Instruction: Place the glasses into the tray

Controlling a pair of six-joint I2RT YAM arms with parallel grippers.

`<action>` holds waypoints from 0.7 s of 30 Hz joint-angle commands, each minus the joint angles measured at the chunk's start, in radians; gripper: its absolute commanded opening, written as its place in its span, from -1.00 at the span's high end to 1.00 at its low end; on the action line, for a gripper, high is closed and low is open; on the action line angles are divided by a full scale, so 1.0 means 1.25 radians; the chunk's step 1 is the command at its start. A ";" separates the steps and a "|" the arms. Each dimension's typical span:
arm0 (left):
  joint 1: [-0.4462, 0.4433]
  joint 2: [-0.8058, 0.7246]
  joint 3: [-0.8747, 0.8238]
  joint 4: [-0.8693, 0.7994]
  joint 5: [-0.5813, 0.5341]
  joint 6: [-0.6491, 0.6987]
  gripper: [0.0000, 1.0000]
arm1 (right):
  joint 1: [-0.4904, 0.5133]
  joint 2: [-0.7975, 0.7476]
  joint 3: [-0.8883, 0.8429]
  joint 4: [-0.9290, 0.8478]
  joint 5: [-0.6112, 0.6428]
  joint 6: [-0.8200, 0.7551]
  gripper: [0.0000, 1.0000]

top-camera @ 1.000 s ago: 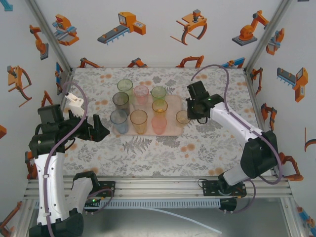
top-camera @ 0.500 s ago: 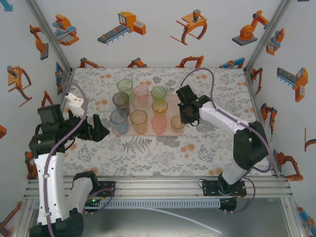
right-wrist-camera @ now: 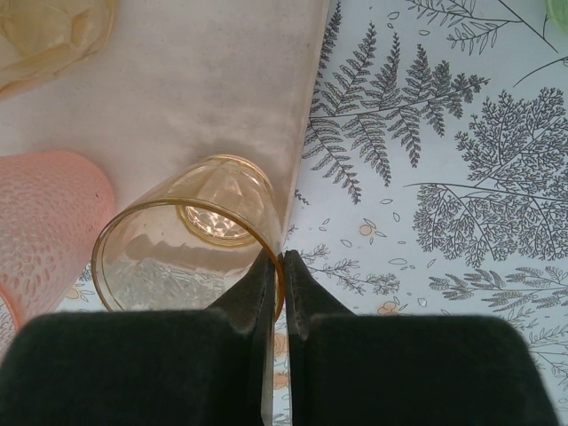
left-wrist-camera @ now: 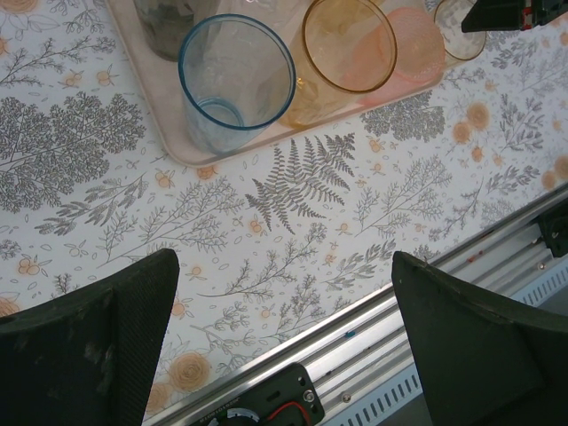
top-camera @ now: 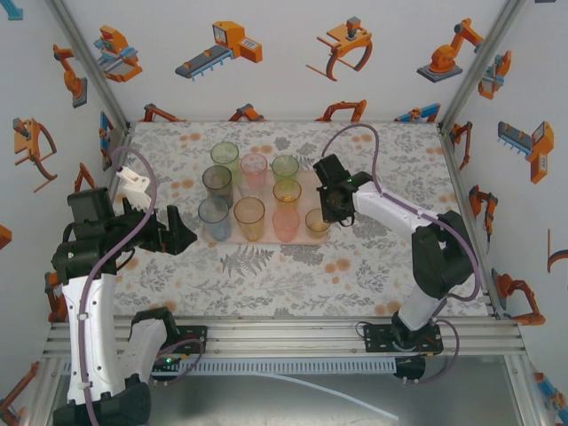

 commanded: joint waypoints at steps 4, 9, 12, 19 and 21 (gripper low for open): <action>0.004 -0.001 -0.010 0.003 0.024 -0.006 -0.94 | 0.005 -0.009 -0.006 0.011 0.007 0.008 0.80; 0.004 -0.001 -0.010 0.003 0.025 -0.007 -0.94 | 0.005 -0.014 -0.017 0.014 0.005 0.013 0.77; 0.004 -0.004 -0.010 0.003 0.025 -0.007 -0.94 | 0.005 -0.011 -0.021 0.015 -0.002 0.017 0.76; 0.004 -0.005 -0.010 0.003 0.024 -0.006 -0.94 | 0.006 -0.016 -0.035 0.029 -0.007 0.026 0.64; 0.004 -0.007 -0.011 0.003 0.023 -0.005 -0.94 | 0.006 -0.018 -0.036 0.029 -0.006 0.027 0.56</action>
